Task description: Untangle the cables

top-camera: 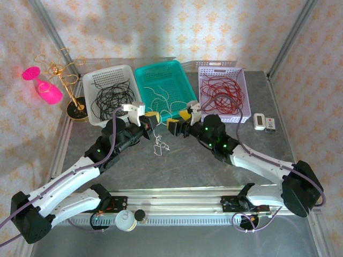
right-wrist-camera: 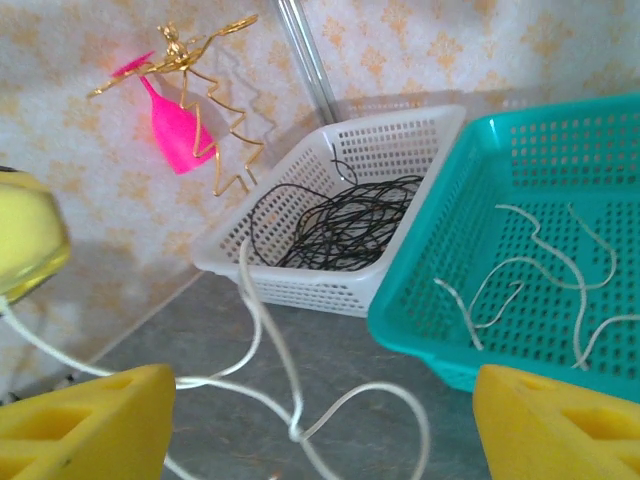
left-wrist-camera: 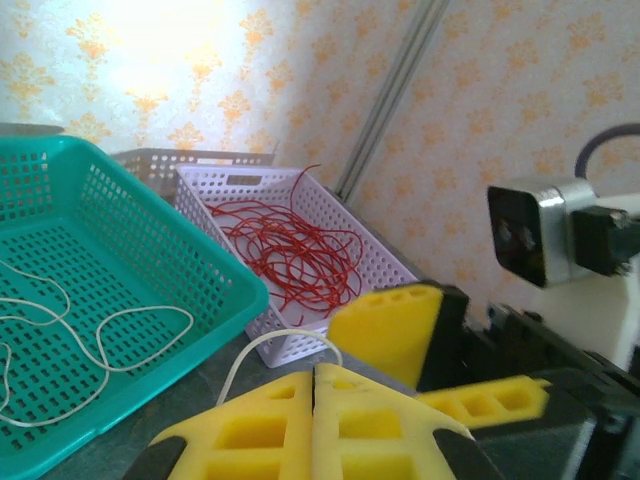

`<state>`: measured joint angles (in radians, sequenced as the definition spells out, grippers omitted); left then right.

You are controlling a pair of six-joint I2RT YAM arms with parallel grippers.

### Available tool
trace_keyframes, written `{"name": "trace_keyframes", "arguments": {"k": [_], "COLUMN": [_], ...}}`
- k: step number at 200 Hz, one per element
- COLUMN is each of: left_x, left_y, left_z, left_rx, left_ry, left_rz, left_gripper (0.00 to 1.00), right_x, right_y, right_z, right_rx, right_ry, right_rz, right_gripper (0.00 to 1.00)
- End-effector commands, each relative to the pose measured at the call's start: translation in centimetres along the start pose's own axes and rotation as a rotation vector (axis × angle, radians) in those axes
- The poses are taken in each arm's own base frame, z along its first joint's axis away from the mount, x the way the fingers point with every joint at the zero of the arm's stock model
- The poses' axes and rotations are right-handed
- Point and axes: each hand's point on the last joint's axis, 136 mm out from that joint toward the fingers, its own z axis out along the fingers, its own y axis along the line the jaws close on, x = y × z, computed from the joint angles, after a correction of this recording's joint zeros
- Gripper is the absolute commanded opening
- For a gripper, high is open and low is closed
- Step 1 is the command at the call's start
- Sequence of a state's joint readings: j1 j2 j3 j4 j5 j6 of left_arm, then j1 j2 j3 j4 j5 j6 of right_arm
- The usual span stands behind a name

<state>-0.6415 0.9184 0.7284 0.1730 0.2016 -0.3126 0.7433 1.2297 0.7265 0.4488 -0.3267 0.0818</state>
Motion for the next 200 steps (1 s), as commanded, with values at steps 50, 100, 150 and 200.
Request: {"name": "trace_keyframes", "arguments": {"k": [50,100,150,200], "left_x": [-3.9,-7.3,-10.7,-14.3], "left_y": [-2.9,-4.1,-4.7,-5.0], "left_z": [-1.8,-4.4,-6.2,-8.6], "left_rx": [0.098,0.097,0.064,0.022], "left_ry": [-0.067,-0.106,-0.146,-0.217], "left_rz": [-0.017,-0.008,0.011,0.054], "left_gripper": [0.0,0.0,0.0,0.0], "right_x": [0.5,2.2,5.6,8.3], "right_y": [-4.1,-9.9,-11.7,-12.6], "right_z": [5.0,3.5,1.7,-0.2], "right_rx": [0.161,0.457,0.513,0.549], "right_ry": [0.023,0.004,0.042,0.087], "right_rz": [-0.019,0.033,0.097,0.116], "right_gripper": [0.65,0.47,0.44,0.44]}}
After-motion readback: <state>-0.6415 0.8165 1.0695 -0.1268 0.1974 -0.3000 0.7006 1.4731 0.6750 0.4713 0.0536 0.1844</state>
